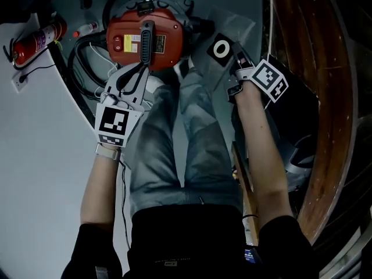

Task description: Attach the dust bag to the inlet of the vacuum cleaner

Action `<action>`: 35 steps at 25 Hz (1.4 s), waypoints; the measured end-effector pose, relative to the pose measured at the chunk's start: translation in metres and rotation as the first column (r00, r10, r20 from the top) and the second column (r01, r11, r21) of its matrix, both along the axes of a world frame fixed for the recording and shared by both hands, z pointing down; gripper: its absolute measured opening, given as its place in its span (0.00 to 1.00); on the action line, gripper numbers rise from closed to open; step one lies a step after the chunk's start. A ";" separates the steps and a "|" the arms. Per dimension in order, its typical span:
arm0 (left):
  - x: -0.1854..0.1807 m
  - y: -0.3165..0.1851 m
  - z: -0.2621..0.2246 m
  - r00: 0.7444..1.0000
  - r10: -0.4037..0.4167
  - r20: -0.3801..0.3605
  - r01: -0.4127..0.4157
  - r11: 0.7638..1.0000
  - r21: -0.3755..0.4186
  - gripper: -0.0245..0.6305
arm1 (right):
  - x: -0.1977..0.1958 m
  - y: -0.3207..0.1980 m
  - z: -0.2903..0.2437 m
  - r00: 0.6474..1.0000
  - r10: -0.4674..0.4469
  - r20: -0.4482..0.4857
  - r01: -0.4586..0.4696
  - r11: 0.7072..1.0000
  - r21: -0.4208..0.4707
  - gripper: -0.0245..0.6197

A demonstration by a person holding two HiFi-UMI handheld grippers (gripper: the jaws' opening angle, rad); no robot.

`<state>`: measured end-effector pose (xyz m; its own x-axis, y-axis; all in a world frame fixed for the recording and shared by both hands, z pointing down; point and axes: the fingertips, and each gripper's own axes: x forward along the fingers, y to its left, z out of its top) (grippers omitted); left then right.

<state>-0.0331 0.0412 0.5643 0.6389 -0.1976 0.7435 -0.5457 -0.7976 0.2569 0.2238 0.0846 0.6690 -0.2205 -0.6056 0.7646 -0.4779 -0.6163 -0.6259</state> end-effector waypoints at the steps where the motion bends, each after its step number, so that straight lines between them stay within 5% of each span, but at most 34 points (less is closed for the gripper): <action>1: -0.001 0.000 0.007 1.000 -0.001 0.009 0.001 1.000 0.004 0.07 | 0.001 0.001 0.006 1.000 0.003 -0.002 -0.003 1.000 -0.004 0.10; 11: -0.007 0.002 0.063 0.995 -0.058 0.077 0.058 0.998 -0.004 0.18 | 0.010 0.001 0.060 1.000 0.029 0.003 -0.029 0.999 -0.041 0.10; 35: -0.011 -0.013 0.089 0.978 -0.178 0.109 0.175 0.984 0.035 0.22 | -0.001 -0.074 0.080 0.983 -0.180 0.020 0.181 0.982 -0.048 0.10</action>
